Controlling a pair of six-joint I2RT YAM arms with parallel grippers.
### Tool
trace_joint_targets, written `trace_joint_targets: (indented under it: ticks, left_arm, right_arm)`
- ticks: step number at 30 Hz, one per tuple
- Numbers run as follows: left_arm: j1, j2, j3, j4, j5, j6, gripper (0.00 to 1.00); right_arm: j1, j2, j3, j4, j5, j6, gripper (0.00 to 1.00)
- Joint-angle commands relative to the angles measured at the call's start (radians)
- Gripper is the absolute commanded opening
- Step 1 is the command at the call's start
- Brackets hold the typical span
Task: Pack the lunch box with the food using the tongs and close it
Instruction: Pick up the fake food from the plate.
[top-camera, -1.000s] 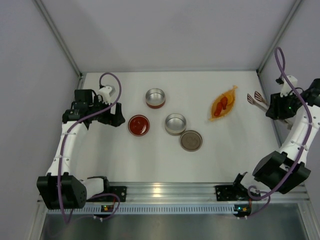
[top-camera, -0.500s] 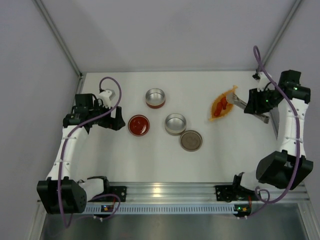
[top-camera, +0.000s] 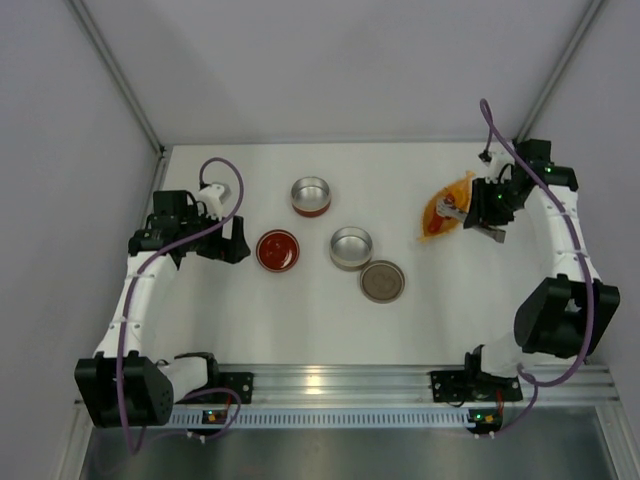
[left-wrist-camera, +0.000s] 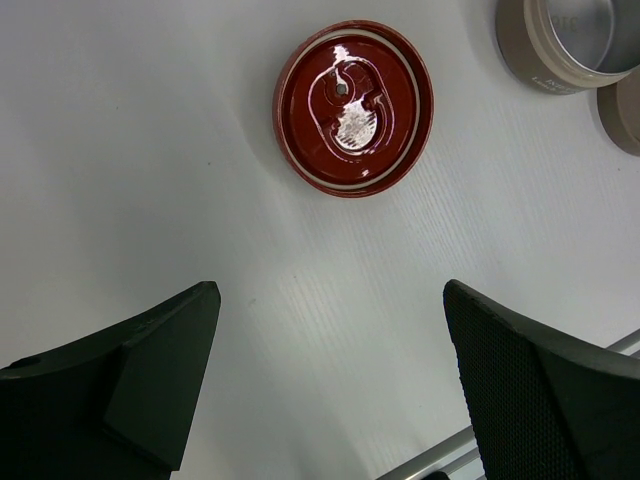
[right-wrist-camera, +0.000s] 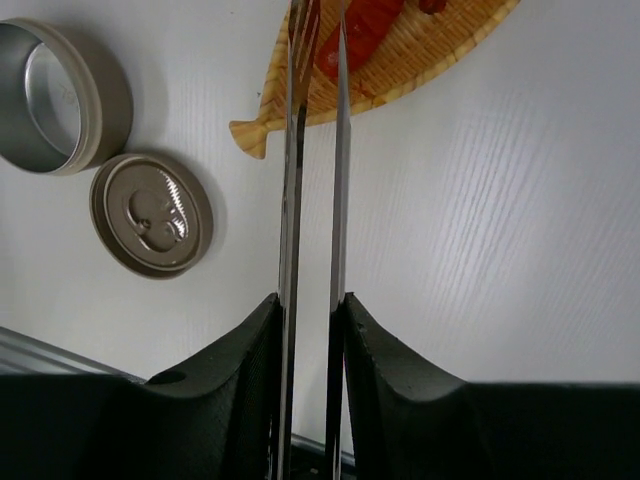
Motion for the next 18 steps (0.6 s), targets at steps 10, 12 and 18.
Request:
trace_joint_targets:
  ticks: [10,12,18]
  left_arm:
    - [-0.001,-0.024,-0.011,0.038,-0.008,-0.008,0.98]
    - [-0.001,-0.026,-0.015,0.043,-0.005,-0.006,0.98]
    - [0.000,-0.026,-0.022,0.051,-0.005,-0.003,0.98]
  right_arm:
    - [0.057,0.041,-0.024,0.117,0.060,0.157,0.40]
    - [0.059,0.042,-0.029,0.125,0.068,0.163,0.41]
    - [0.060,0.062,-0.024,0.126,0.080,0.177,0.45]
